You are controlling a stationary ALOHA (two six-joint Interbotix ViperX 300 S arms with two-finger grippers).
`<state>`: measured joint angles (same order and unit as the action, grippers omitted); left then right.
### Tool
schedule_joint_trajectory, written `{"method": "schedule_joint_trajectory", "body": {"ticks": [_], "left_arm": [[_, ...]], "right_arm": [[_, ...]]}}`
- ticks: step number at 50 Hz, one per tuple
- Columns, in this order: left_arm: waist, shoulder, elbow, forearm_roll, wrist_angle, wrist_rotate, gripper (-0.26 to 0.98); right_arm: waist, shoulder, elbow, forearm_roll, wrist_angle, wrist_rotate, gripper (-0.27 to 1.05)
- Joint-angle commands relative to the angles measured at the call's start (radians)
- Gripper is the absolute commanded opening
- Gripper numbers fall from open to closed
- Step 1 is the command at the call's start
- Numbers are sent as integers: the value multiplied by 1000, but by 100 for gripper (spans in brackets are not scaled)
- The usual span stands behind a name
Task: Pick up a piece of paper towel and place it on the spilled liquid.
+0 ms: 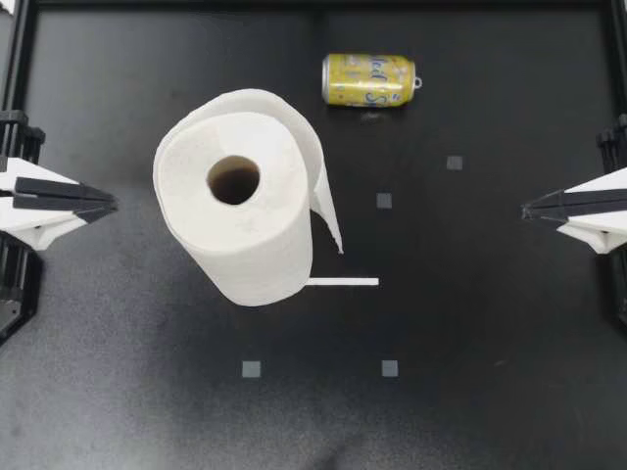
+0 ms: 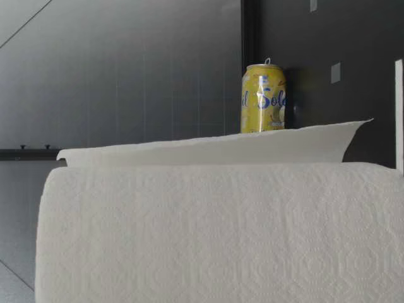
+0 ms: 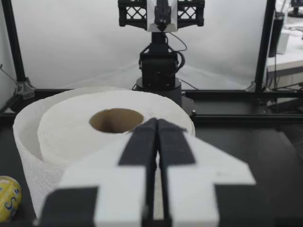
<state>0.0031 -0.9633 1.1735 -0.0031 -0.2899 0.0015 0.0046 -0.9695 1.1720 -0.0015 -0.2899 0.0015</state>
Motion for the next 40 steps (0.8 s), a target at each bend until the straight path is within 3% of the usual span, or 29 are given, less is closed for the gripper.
{"method": "schedule_joint_trajectory", "body": {"ticks": [1, 5, 16, 29, 40], "left_arm": [[15, 21, -9, -2, -14, -8, 13], [15, 34, -25, -3, -17, -9, 7], [15, 121, -92, -8, -17, -11, 7], [17, 245, -202, -9, -2, 0, 7], [54, 324, -273, -9, 101, -2, 7]], "right_arm": [[5, 17, -12, -2, -9, 3, 0], [6, 40, -26, -2, -11, 5, -7], [6, 224, -160, -5, 101, -2, -7], [6, 422, -391, -60, 518, 2, -7], [37, 575, -568, -249, 904, 49, -7]]}}
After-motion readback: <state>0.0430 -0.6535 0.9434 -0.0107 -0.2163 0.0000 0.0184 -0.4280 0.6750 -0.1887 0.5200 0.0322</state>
